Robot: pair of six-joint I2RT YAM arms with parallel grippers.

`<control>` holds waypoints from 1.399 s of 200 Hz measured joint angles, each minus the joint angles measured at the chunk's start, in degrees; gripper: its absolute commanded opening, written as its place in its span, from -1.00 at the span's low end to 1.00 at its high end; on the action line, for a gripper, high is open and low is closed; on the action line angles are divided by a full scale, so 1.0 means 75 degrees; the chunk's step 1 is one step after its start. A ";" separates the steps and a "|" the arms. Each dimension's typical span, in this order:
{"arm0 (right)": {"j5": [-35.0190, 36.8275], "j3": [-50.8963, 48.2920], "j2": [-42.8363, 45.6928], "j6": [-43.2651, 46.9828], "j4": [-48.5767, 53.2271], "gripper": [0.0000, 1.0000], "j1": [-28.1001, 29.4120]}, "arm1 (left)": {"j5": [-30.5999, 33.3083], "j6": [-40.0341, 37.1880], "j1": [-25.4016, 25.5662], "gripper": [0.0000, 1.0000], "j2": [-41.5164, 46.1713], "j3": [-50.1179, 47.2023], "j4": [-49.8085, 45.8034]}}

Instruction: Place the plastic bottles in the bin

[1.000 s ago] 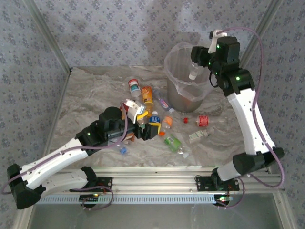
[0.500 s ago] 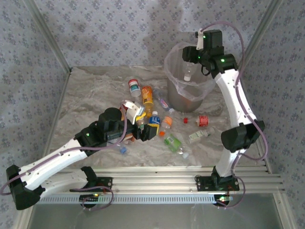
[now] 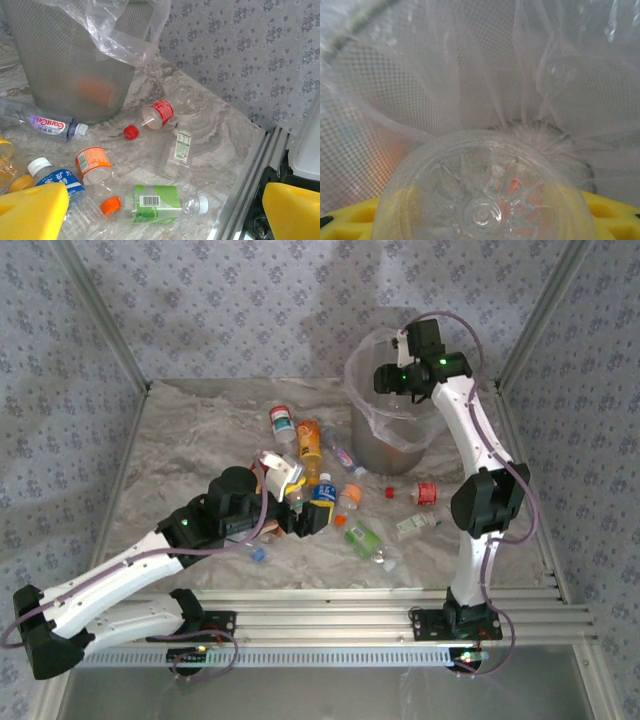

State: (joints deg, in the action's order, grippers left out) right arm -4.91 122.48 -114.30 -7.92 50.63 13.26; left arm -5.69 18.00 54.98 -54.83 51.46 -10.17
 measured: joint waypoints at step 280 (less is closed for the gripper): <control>0.0356 -0.1466 0.2544 -0.0242 -0.0254 0.60 -0.0015 | -0.0082 -0.0525 0.0187 0.99 -0.0364 0.0003 -0.0367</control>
State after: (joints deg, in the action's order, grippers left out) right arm -2.24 111.48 -95.22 -9.74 48.73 13.15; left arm -6.31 14.06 56.38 -57.56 51.48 -12.93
